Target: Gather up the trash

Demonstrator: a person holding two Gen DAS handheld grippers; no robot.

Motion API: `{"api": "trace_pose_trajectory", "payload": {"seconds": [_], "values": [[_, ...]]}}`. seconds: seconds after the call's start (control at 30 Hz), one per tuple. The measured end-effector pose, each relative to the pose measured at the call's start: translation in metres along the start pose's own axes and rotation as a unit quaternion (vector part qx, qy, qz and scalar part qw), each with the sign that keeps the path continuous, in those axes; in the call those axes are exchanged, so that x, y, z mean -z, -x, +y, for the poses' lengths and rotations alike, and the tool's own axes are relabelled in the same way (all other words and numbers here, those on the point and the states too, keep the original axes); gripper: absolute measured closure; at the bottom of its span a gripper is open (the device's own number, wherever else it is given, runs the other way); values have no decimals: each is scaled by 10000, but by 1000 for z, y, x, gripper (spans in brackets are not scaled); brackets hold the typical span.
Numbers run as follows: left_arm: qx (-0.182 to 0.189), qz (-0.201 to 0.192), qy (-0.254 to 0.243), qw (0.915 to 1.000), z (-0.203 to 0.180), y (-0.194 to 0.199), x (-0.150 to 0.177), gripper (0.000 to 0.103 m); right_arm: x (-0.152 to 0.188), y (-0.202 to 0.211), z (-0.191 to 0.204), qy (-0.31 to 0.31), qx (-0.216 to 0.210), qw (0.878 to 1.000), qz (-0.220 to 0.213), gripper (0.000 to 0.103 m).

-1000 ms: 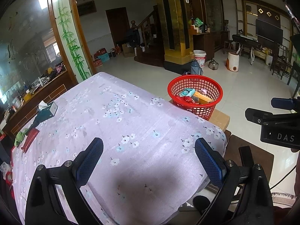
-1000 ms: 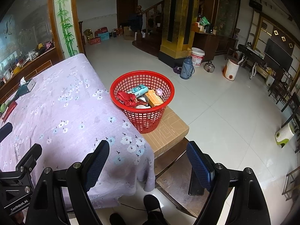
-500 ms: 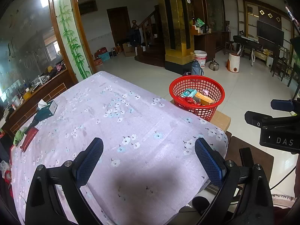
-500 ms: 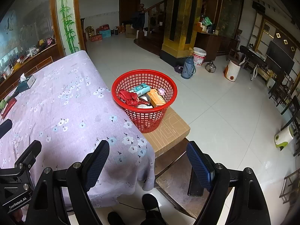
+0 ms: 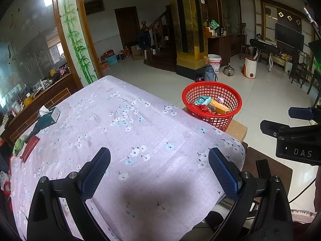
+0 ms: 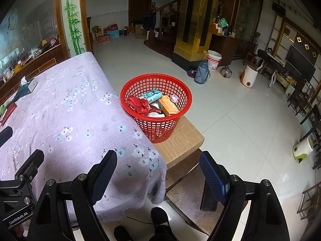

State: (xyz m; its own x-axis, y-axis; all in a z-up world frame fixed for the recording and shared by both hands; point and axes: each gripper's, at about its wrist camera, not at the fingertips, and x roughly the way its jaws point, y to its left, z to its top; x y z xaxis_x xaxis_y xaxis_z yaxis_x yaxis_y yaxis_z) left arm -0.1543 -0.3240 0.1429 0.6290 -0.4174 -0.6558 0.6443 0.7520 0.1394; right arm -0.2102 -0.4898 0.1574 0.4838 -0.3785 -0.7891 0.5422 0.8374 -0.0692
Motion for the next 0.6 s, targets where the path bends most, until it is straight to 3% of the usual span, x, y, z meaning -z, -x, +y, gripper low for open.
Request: {"api": "trace_pose_trajectory", "payload": {"seconds": [0.6], "values": [[15, 55, 40, 10000, -1, -7, -4, 6, -2, -6, 1, 17, -2, 10000, 59, 16]]}}
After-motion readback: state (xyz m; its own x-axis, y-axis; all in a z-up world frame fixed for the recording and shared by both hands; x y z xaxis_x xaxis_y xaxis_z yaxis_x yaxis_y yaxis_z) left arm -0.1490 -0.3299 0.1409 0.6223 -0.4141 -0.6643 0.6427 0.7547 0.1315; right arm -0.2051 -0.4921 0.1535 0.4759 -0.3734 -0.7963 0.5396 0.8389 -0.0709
